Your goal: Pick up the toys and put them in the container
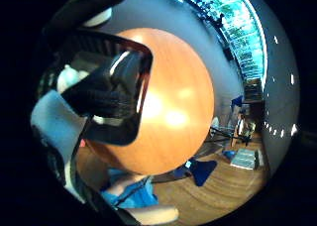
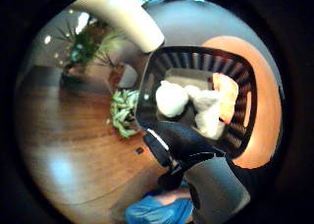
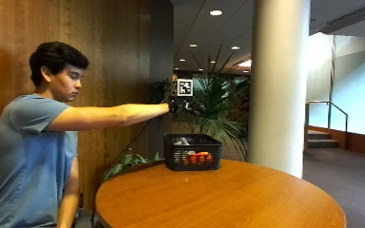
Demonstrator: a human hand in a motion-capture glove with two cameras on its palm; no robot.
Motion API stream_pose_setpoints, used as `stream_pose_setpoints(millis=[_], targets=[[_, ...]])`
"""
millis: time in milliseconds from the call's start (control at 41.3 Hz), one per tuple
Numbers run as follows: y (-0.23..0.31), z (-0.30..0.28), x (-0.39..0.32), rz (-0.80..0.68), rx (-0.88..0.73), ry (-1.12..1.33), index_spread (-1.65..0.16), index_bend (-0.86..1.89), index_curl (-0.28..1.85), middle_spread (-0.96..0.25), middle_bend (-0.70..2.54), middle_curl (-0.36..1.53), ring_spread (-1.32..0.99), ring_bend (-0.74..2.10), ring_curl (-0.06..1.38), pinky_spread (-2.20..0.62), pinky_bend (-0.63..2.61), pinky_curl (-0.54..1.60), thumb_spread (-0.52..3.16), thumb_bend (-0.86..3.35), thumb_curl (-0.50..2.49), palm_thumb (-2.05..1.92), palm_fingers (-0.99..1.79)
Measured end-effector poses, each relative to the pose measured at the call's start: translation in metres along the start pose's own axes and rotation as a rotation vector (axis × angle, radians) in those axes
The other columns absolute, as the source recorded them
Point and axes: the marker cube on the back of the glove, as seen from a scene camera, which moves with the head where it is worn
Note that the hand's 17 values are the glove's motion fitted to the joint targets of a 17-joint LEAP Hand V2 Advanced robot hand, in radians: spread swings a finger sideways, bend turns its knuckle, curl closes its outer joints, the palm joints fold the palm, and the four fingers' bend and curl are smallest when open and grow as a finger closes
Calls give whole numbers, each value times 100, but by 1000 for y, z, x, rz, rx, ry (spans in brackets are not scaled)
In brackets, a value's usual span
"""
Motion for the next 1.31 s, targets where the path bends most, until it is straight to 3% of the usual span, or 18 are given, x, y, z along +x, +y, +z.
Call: stream_pose_setpoints(millis=[218, 435, 580, 653, 943, 1064, 1209, 1306], targets=[[16, -10, 43, 94, 43, 15, -34, 15, 34, 3, 15, 45, 7, 47, 31, 1, 150, 46, 109, -5, 48, -4, -25], [1, -29, 41, 346, 116, 70, -34, 14, 33, 3, 14, 40, 9, 38, 28, 8, 133, 39, 110, -6, 40, -6, -20], [22, -33, 81, 226, 103, 100, -34, 14, 32, 1, 15, 38, 9, 37, 28, 9, 124, 35, 111, -6, 36, -7, -16], [28, -34, 103, 298, 110, 69, -34, 14, 31, 1, 15, 37, 9, 37, 28, 9, 121, 34, 110, -6, 34, -6, -14], [63, -17, 174, 319, 104, 145, -34, 14, 29, 0, 15, 34, 9, 36, 28, 9, 115, 32, 111, -5, 29, -6, -12], [67, -14, 186, 482, 117, 19, -34, 13, 28, 0, 15, 33, 8, 35, 28, 10, 114, 32, 111, -5, 28, -6, -12], [93, -9, 220, 365, 96, 82, -34, 12, 27, 1, 15, 31, 8, 34, 28, 9, 115, 32, 111, -5, 26, -6, -14], [101, -12, 227, 381, 110, 70, -33, 13, 27, 1, 15, 31, 8, 34, 28, 9, 115, 32, 111, -5, 26, -5, -13]])
